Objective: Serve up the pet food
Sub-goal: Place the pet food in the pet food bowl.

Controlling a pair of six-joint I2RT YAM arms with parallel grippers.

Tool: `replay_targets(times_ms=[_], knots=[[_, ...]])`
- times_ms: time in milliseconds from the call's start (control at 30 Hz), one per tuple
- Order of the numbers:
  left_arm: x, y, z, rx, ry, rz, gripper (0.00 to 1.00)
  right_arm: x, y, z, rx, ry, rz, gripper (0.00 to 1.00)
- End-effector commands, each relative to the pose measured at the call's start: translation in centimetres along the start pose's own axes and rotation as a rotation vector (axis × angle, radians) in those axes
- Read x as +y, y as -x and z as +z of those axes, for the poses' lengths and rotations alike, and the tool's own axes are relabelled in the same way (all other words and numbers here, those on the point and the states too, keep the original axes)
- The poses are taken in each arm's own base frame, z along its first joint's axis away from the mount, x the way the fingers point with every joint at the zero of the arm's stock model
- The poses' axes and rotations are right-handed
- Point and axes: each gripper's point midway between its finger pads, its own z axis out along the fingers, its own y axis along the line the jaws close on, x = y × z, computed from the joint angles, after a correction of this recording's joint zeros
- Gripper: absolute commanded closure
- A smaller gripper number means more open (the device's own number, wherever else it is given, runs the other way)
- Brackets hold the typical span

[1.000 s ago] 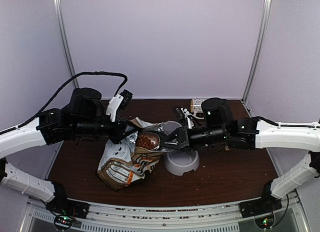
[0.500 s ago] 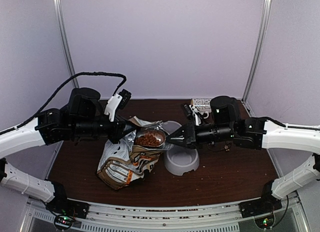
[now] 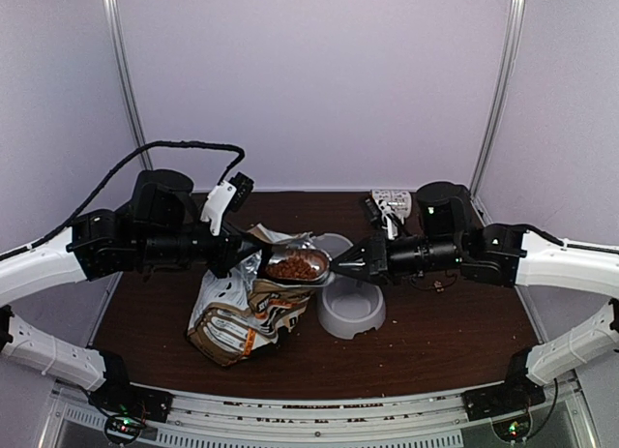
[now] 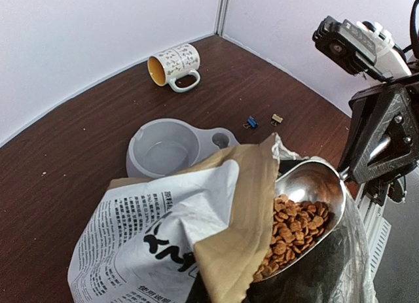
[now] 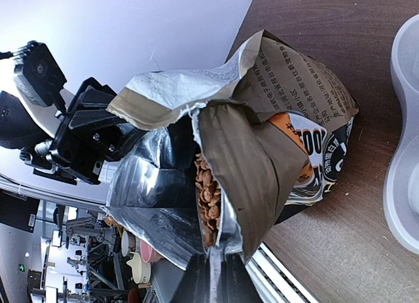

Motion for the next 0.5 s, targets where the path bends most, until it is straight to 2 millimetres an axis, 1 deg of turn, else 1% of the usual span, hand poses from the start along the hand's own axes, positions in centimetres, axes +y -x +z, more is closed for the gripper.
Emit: replay_targets(times_ms=[0,200,367,433,467], knots=[[-0.21,5.98,-2.75,-0.217,0.009,0.003,1.0,1.93,2.36,-2.24,-0.089,0.03,-0.031,1.0],[-0.32,5.75,-2.66,-0.212,0.005,0.042,1.0,2.3,2.73,-3.1,-0.109,0.039,-0.031,1.0],[-0.65,5.88,-2.7,-0.218,-0.012,0.06,1.0,2.02,2.26,-2.54,-0.08,0.045,-0.031,1.0],[-0.46,5.95,-2.66,-0.217,0.0,0.057,1.0,2.38,1.92,-2.26,-0.06,0.075,-0.028,1.0],[0.03,5.99,-2.67,-0.215,0.028,0.041,1.0,2.54,1.81,-2.23,-0.053,0.087,-0.027,1.0]])
